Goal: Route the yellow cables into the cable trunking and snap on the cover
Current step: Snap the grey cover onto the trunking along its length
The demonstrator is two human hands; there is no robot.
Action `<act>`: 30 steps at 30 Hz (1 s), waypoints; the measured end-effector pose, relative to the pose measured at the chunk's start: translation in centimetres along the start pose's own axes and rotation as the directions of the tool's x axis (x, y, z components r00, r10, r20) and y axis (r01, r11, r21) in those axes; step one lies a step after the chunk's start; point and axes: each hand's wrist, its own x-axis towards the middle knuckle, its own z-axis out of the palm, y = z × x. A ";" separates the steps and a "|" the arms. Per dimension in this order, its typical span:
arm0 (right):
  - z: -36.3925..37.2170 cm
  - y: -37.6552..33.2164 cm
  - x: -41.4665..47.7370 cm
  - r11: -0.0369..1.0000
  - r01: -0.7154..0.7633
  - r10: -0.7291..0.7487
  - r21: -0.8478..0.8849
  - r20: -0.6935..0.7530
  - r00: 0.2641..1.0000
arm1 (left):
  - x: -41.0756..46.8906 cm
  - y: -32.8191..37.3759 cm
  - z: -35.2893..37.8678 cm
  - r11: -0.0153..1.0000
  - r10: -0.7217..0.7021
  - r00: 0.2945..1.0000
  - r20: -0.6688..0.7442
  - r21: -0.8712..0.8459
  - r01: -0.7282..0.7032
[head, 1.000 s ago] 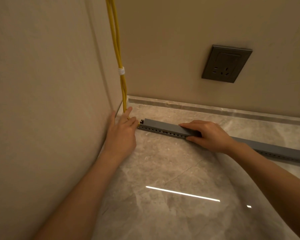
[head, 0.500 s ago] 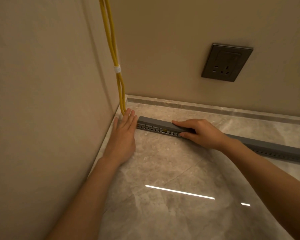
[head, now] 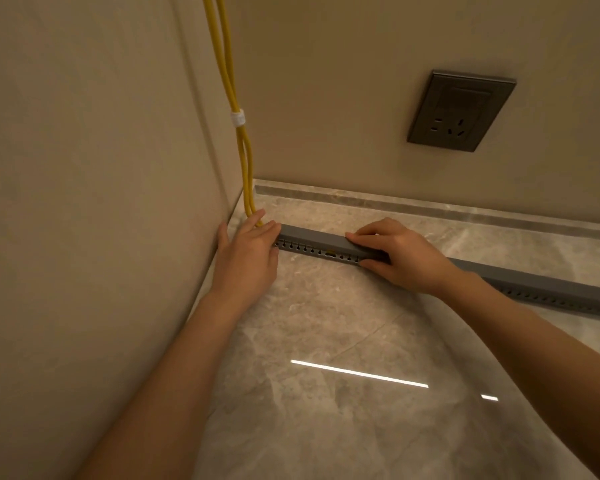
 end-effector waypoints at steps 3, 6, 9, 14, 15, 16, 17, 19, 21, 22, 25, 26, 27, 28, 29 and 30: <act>0.2 -0.9 0.3 0.991 -0.005 0.002 -0.137 -0.024 1.000 | 0.2 0.1 0.1 1.000 -0.006 1.000 -0.019 -0.013 0.005; 0.5 -2.0 1.2 0.982 -0.024 0.017 -0.185 -0.037 0.999 | 0.2 0.1 0.2 0.999 -0.001 0.999 -0.033 -0.054 -0.001; 1.3 -2.8 2.1 0.986 -0.066 0.063 -0.153 -0.027 0.998 | 0.0 0.1 0.2 0.996 0.016 0.999 -0.041 -0.089 -0.020; 1.9 -2.5 3.1 0.985 -0.171 0.171 0.019 -0.029 0.985 | -0.8 0.8 0.3 0.962 -0.032 0.998 -0.056 -0.272 0.015; 1.8 -2.3 3.1 0.983 -0.178 0.178 0.046 -0.011 0.984 | -1.3 1.5 0.4 0.928 -0.082 0.991 -0.108 -0.372 0.036; 1.6 -2.2 3.3 0.980 -0.185 0.185 0.076 0.008 0.983 | -1.9 2.2 0.5 0.884 -0.150 0.973 -0.177 -0.464 0.052; 1.4 -2.2 3.3 0.975 -0.195 0.193 0.107 0.026 0.981 | -2.6 3.2 0.6 0.842 -0.233 0.940 -0.251 -0.536 0.066; 0.7 -2.3 3.4 0.964 -0.212 0.205 0.161 0.059 0.977 | -3.6 5.1 1.1 0.694 -0.458 0.831 -0.315 -0.710 0.114; -0.1 -2.6 3.5 0.951 -0.228 0.214 0.209 0.086 0.973 | -3.8 6.3 1.2 0.316 -0.722 0.680 -0.129 -0.935 0.158; -0.6 -2.8 3.6 0.943 -0.238 0.219 0.235 0.104 0.970 | -3.5 6.6 1.2 0.075 -0.780 0.624 0.035 -0.986 0.149; -2.1 -3.4 3.7 0.918 -0.265 0.224 0.295 0.164 0.961 | -2.2 6.5 1.1 -0.448 -0.648 0.647 0.403 -0.888 0.105; -2.4 -3.6 3.6 0.914 -0.270 0.222 0.304 0.183 0.958 | -1.7 6.5 1.0 -0.560 -0.578 0.675 0.458 -0.825 0.080; -2.7 -3.8 3.4 0.910 -0.274 0.218 0.312 0.202 0.955 | -1.1 6.5 0.8 -0.641 -0.528 0.699 0.482 -0.766 0.044; -2.9 -4.1 3.3 0.905 -0.276 0.212 0.323 0.220 0.952 | -0.6 6.6 0.6 -0.687 -0.503 0.719 0.480 -0.727 0.005; -3.0 -4.3 3.2 0.899 -0.278 0.205 0.338 0.235 0.950 | -0.2 6.7 0.5 -0.714 -0.487 0.738 0.466 -0.699 -0.030; -3.1 -4.5 3.1 0.894 -0.275 0.197 0.353 0.242 0.950 | 0.1 7.0 0.4 -0.738 -0.476 0.755 0.451 -0.671 -0.065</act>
